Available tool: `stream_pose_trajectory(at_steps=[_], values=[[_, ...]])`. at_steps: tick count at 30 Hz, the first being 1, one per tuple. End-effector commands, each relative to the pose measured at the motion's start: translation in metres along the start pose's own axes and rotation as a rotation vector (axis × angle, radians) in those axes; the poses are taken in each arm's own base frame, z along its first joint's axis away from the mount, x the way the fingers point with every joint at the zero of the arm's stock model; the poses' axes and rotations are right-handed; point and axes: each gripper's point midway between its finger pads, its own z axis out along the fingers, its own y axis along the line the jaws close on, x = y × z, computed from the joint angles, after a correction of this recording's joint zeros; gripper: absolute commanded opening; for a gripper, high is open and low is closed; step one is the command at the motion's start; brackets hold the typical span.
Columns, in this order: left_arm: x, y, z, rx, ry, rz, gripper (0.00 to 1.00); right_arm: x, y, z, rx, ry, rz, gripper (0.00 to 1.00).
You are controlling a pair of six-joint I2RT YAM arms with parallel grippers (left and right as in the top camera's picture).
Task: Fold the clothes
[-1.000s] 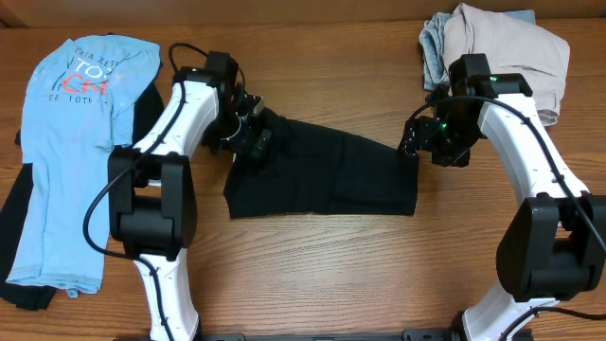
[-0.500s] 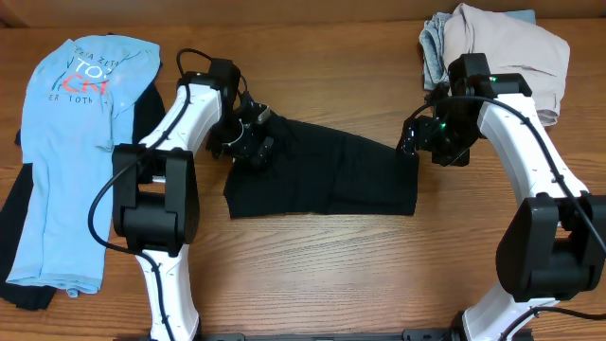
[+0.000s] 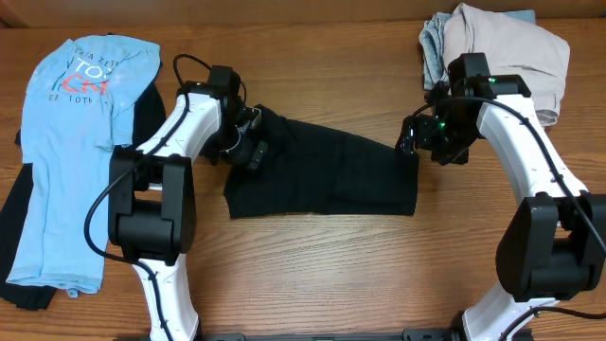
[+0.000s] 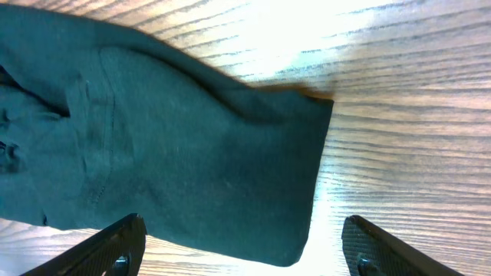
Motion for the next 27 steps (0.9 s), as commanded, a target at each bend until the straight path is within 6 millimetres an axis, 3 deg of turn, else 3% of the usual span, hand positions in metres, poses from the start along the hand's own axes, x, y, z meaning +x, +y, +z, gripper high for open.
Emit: stream_pose_trajectory(at_steps=[1,10,13,17,19,21,23,27], values=[[0.025,-0.032,0.038,0.151,0.103,-0.033,0.96,0.000,-0.001,-0.002,0.005,-0.009,-0.001,0.86],[0.019,-0.078,0.043,0.187,0.096,0.073,0.83,0.000,-0.001,-0.002,0.005,-0.008,-0.001,0.86],[0.021,-0.082,0.046,0.138,0.108,0.102,0.76,0.001,-0.001,-0.002,0.005,-0.008,-0.001,0.86],[0.022,-0.071,0.047,0.039,0.117,0.055,0.61,0.001,-0.001,-0.002,0.005,-0.007,-0.001,0.84],[0.021,-0.064,0.047,0.007,0.118,0.027,0.42,0.001,0.000,-0.002,-0.001,-0.006,-0.001,0.77],[0.021,-0.058,0.046,-0.003,0.118,0.010,0.08,0.001,0.004,-0.002,-0.022,-0.004,-0.003,0.65],[0.021,-0.053,0.042,-0.014,0.120,0.001,0.04,0.001,0.008,-0.002,-0.039,-0.003,-0.006,0.53],[0.015,-0.037,0.023,-0.073,0.130,-0.016,0.04,0.004,0.019,0.001,-0.049,0.005,-0.032,0.19]])
